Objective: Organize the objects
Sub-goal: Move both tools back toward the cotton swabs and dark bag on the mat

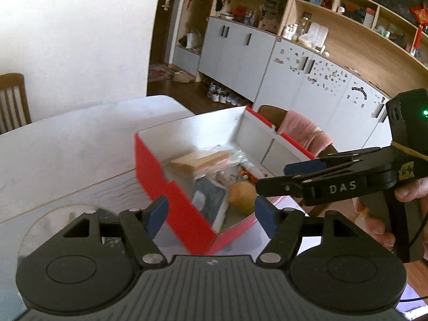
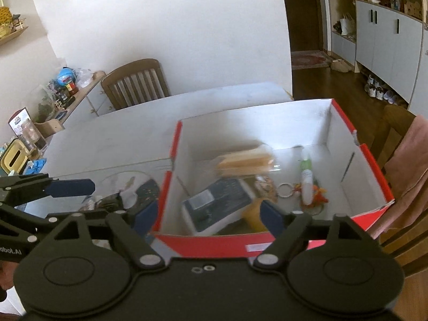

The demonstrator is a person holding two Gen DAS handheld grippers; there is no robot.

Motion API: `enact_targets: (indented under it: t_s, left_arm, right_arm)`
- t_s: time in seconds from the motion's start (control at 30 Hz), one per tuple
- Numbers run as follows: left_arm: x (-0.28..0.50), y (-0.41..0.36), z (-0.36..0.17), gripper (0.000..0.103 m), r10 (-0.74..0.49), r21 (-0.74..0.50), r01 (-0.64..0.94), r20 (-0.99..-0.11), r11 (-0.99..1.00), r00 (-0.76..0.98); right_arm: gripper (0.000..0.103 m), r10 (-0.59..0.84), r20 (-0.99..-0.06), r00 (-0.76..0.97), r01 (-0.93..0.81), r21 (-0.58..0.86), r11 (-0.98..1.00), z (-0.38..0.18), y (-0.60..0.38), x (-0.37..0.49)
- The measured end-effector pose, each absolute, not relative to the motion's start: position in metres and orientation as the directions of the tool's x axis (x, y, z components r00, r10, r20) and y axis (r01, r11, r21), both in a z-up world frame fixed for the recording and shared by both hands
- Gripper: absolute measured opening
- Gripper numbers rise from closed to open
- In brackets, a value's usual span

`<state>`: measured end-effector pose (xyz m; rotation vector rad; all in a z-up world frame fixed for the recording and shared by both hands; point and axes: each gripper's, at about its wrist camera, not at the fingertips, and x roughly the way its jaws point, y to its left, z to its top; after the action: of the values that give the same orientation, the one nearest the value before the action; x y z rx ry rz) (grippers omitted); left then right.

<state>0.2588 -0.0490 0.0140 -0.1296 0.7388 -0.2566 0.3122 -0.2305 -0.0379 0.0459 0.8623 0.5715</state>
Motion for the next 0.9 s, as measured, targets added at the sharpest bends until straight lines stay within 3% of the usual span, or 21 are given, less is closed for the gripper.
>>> enact_targets:
  t_s: [0.17, 0.53, 0.67, 0.9]
  left_arm:
    - [0.237, -0.023, 0.011, 0.078, -0.250, -0.213, 0.143, -0.654, 0.967, 0.714]
    - [0.196, 0.044, -0.007, 0.087, -0.198, -0.246, 0.036, -0.675, 0.969, 0.711]
    - [0.185, 0.066, -0.012, 0.101, -0.166, -0.241, -0.005, -0.683, 0.970, 0.712]
    - [0.170, 0.104, -0.029, 0.103, -0.120, -0.214, -0.049, -0.707, 0.976, 0.697]
  right_arm:
    - [0.102, 0.512, -0.695, 0.506, -0.476, 0.270, 0.837, -0.038, -0.205, 0.295]
    - [0.102, 0.545, -0.705, 0.453, -0.542, 0.268, 0.797, -0.043, -0.137, 0.262]
    - [0.102, 0.543, -0.717, 0.437, -0.545, 0.269, 0.794, -0.046, -0.116, 0.254]
    - [0.102, 0.521, -0.742, 0.422, -0.544, 0.252, 0.800, -0.054, -0.085, 0.250]
